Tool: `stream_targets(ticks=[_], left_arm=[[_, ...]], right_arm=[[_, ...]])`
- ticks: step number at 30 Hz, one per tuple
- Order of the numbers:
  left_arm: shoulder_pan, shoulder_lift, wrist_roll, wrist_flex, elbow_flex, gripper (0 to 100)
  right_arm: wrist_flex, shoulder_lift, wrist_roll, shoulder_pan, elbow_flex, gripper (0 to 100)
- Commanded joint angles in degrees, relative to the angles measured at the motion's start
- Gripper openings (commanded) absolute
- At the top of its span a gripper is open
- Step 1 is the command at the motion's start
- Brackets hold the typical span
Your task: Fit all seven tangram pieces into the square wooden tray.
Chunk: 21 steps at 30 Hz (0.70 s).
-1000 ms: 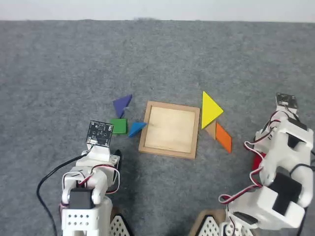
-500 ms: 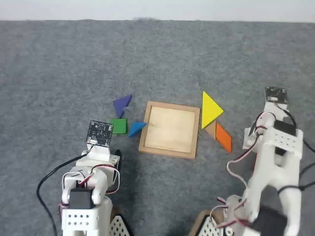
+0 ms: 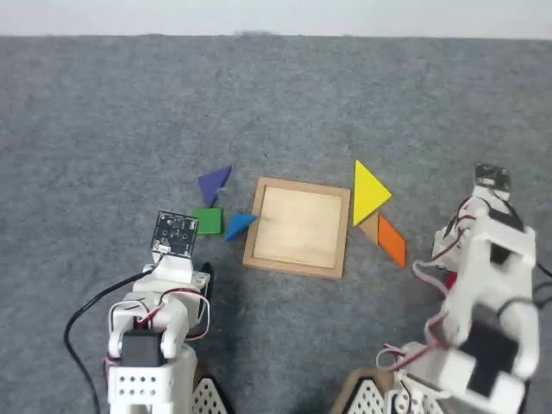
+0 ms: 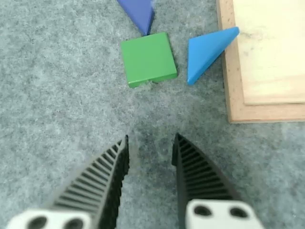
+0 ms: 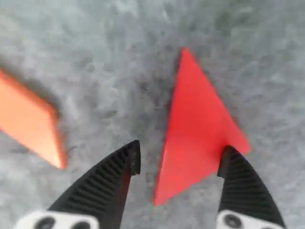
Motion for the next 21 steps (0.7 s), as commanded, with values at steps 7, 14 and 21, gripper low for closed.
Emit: stream_targets(ticks=[7,14,21], left_arm=[[-0.09,-0.97,-0.18,0.26,-0.92,15],[-0.09,-0.97,-0.18,0.26,-0.92,15],[-0.09,-0.97,-0.18,0.26,-0.92,15]], right_arm=[[-0.31,10.86,3.16,4.79,-8.88,26.3],[-1.71,6.46,3.6,10.07,-9.32,26.6],[-4.53,7.69,6.68,10.33,-9.32,26.3]])
